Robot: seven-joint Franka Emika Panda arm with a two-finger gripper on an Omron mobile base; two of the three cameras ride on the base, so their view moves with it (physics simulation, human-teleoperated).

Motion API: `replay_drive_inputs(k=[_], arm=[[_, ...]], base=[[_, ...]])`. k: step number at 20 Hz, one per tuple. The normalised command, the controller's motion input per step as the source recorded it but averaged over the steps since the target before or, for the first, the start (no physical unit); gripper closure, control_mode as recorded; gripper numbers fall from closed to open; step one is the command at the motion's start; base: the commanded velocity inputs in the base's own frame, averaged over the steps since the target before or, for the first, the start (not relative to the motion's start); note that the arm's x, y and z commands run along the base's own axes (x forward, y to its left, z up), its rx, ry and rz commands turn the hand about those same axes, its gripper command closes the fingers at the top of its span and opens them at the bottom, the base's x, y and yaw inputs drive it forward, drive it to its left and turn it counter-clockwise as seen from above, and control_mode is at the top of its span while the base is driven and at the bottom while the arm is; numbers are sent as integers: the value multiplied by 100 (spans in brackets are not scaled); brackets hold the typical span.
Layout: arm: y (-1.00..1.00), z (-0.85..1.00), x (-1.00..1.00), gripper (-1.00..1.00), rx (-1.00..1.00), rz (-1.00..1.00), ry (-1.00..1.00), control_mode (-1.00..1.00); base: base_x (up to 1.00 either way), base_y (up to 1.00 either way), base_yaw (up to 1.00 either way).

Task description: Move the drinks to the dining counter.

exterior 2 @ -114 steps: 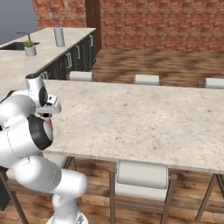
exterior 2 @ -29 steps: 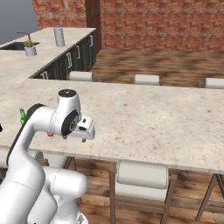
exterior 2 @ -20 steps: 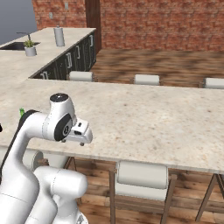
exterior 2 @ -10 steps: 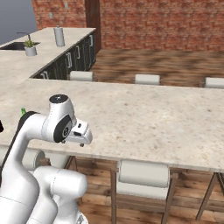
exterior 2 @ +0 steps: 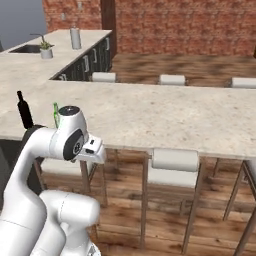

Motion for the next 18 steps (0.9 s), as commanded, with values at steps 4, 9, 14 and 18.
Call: replay_drive_inputs(k=[4,9,14,18], arm=[[0,0,0,-100,0,0,0,100],[0,0,0,-100,0,0,0,100],[0,0,0,-100,0,0,0,100],[0,0,0,-100,0,0,0,100]], base=[[-97,100,18],[-77,100,57],[-47,100,73],[-5,100,73]])
